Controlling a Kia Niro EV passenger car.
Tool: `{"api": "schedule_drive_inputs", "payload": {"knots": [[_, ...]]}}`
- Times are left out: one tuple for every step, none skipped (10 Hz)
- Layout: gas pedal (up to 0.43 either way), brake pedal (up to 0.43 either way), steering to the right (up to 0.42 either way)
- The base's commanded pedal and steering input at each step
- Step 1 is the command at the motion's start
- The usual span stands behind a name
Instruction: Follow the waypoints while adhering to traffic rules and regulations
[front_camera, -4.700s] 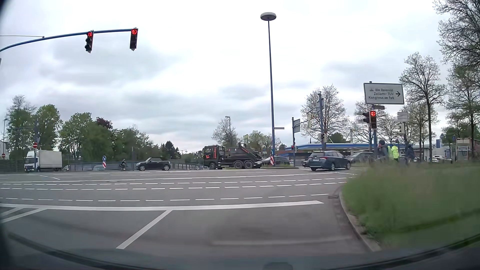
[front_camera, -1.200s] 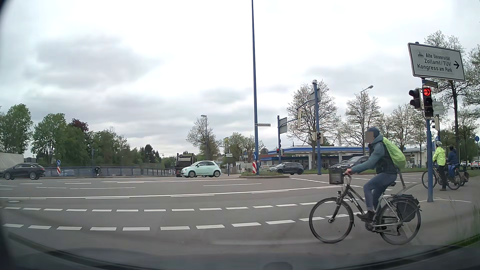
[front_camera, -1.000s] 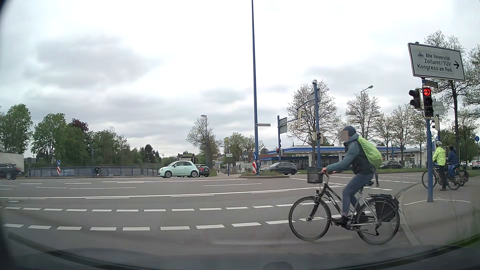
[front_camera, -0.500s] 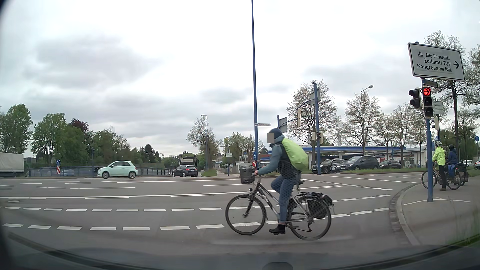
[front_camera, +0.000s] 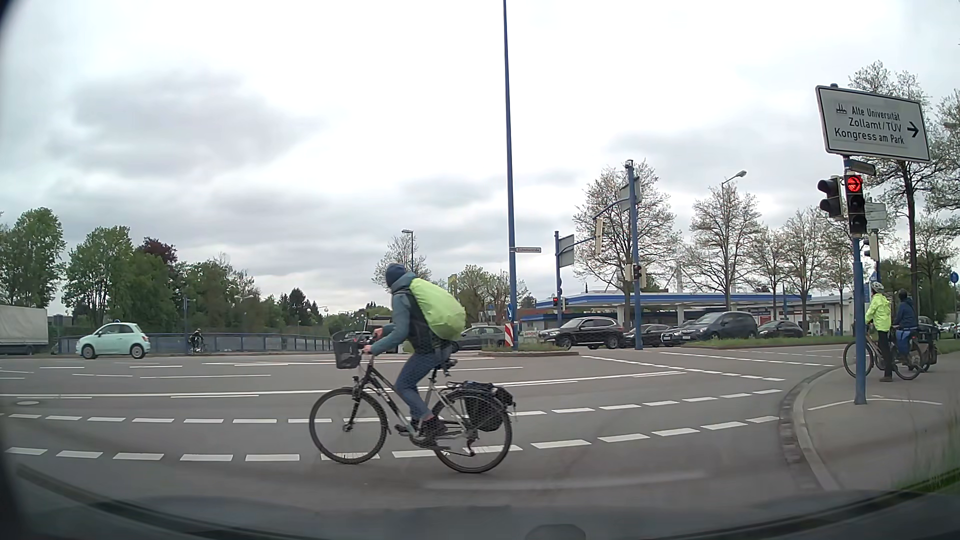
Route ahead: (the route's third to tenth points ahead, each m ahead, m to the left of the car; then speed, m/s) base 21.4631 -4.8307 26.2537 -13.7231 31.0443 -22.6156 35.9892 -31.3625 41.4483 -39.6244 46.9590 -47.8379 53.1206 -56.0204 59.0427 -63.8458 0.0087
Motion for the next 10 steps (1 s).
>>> {"api": "schedule_drive_inputs", "payload": {"knots": [[0.000, 0.238, 0.033], [0.000, 0.238, 0.033], [0.000, 0.238, 0.033], [0.000, 0.238, 0.033], [0.000, 0.238, 0.033], [0.000, 0.238, 0.033], [0.000, 0.238, 0.033], [0.000, 0.238, 0.033], [0.000, 0.238, 0.033], [0.000, 0.244, 0.033]]}}
